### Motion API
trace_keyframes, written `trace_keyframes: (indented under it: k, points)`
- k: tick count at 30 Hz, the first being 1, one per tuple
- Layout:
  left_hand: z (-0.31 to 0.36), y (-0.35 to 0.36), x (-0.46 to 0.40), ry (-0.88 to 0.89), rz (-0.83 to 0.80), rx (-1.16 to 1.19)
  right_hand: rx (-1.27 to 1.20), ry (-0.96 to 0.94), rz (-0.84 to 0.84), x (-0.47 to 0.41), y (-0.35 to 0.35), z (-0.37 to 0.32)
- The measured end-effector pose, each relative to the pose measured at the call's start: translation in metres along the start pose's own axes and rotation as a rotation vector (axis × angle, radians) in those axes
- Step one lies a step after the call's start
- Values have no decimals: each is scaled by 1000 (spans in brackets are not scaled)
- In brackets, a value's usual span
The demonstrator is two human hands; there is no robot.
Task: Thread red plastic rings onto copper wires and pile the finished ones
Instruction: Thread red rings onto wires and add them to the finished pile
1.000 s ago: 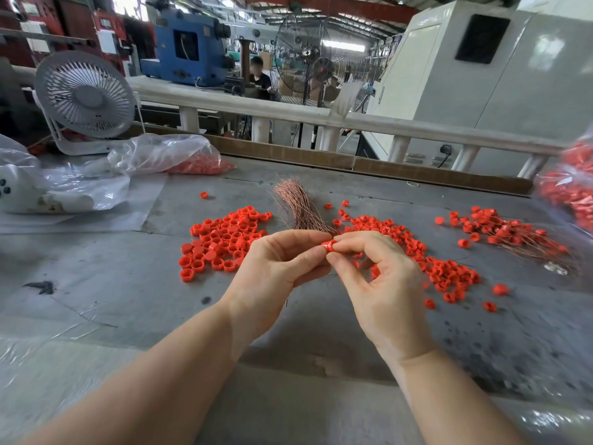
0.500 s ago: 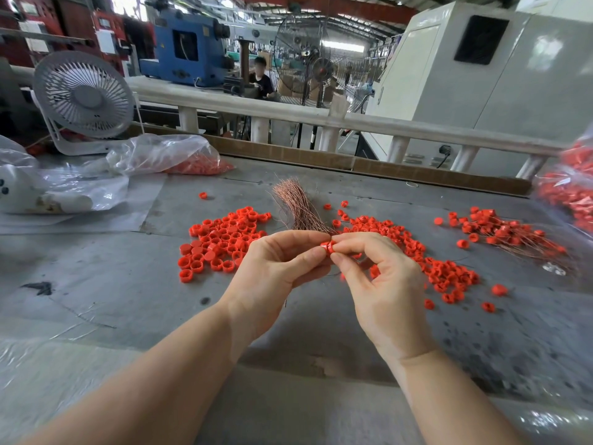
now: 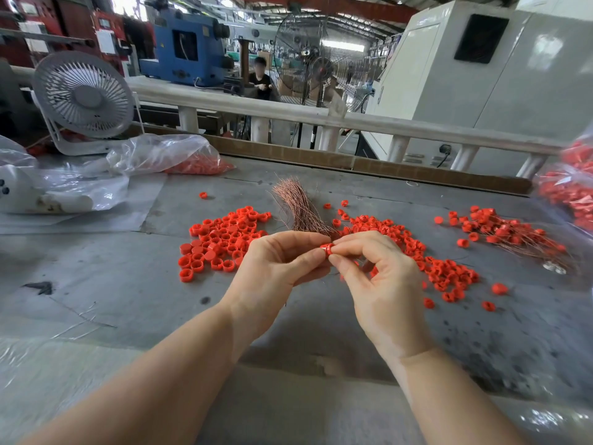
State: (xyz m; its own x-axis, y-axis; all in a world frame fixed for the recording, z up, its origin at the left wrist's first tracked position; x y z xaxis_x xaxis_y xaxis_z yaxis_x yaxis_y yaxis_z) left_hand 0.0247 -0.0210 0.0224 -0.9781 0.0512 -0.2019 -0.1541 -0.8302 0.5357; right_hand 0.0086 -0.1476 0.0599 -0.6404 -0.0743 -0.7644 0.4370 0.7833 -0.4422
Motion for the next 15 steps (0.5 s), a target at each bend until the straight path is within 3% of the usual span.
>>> trace_keyframes:
  k: [15]
  points:
    - [-1,2,0,-6,-36,-75,29,64,-18,0,0,5]
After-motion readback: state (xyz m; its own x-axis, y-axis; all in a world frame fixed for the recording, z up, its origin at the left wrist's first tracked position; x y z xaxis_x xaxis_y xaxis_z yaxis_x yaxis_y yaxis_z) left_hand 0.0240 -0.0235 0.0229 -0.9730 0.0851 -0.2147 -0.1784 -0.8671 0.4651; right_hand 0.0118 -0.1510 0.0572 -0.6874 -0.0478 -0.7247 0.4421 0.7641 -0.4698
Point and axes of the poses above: each hand's wrist, its own x-axis away from the middle knuckle, its own y-axis out of the palm, z = x × y, the point moved 7 cm from there along -x, towards the middle knuckle, and after that the axes turned 12 degrees about x, right-handed, at the moved point
